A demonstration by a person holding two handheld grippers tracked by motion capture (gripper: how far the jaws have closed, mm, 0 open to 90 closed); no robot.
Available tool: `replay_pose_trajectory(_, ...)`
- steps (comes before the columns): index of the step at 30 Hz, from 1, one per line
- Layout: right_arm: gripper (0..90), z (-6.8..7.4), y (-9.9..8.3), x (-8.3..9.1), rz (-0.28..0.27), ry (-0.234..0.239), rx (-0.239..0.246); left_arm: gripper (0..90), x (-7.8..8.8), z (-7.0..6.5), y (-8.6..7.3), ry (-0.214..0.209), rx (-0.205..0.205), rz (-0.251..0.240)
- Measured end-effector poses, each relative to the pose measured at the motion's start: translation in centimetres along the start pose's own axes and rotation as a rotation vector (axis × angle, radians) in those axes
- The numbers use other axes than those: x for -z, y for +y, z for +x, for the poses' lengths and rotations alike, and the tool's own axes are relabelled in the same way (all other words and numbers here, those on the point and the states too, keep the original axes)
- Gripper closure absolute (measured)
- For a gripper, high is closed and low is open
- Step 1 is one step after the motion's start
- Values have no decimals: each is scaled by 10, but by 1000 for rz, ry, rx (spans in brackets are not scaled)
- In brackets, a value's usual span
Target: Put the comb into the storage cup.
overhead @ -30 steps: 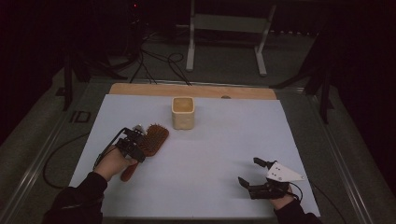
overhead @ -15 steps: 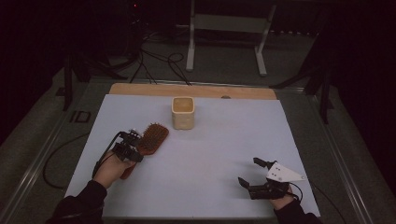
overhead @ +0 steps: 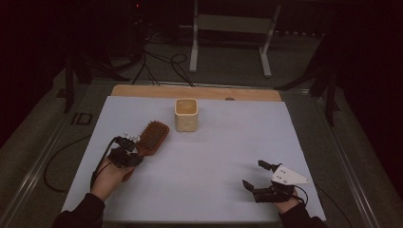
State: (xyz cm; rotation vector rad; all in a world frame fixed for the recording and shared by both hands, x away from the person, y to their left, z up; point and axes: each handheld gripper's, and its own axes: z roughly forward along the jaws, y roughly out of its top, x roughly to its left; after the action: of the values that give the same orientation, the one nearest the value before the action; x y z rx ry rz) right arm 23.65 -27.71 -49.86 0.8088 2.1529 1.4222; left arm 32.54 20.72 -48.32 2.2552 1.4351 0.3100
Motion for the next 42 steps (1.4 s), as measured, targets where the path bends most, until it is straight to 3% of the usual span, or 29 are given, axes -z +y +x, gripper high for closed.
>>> replay_pose_trajectory(4,84,0,0,-1,2,0,-2,735,10,-2,-3,-7,1,-59)
replay_pose_trajectory(8,84,0,0,-1,2,0,-2,735,19,-6,-5,-14,-32,-103)
replay_pose_trajectory(12,85,0,0,0,2,-3,2,735,25,-11,-6,-31,-36,-142)
replay_pose_trajectory(20,84,0,0,-1,5,-6,-3,735,35,-31,-2,-54,-89,-214)
replay_pose_trajectory(32,84,0,0,0,5,-9,-6,735,35,-58,14,-91,-137,-291)
replay_pose_trajectory(42,84,0,4,1,1,-25,-20,735,28,-70,22,-131,-161,-336)
